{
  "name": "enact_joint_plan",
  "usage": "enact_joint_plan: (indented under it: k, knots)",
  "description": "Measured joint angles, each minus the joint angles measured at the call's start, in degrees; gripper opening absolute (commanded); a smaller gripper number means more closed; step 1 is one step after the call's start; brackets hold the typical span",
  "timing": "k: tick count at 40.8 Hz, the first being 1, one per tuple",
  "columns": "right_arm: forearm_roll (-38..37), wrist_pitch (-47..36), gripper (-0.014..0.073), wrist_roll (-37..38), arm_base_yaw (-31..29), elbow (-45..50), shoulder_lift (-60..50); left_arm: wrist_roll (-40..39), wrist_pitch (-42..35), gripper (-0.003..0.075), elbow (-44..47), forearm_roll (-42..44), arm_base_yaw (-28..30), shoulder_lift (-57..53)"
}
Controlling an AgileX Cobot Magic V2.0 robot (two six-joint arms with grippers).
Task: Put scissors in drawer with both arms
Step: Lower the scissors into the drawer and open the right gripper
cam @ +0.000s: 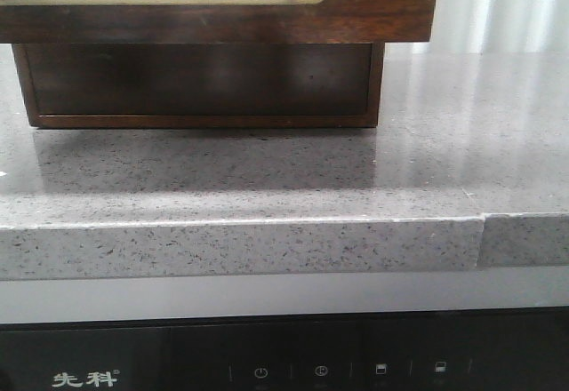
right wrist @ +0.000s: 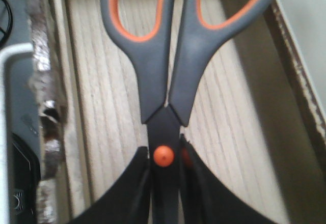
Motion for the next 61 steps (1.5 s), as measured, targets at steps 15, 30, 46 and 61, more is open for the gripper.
enact_joint_plan:
  k: [15, 30, 46, 61]
  knots:
    - [-7.63, 3.48, 0.0297, -0.23, 0.0, -0.87, 6.62, 0.0, 0.0, 0.0543, 0.0, 0.0, 0.0, 0.0]
    - [-7.63, 4.14, 0.0349, 5.22, 0.0, -4.85, 5.3, 0.0, 0.0, 0.0543, 0.0, 0.0, 0.0, 0.0]
    - [-14.93, 5.36, 0.0349, 35.77, -1.73, -2.02, -11.5, 0.0, 0.0, 0.0543, 0.0, 0.0, 0.0, 0.0]
    - [-14.92, -5.03, 0.0349, 40.41, -1.73, 27.37, -39.88, 0.0, 0.0, 0.0543, 0.0, 0.0, 0.0, 0.0]
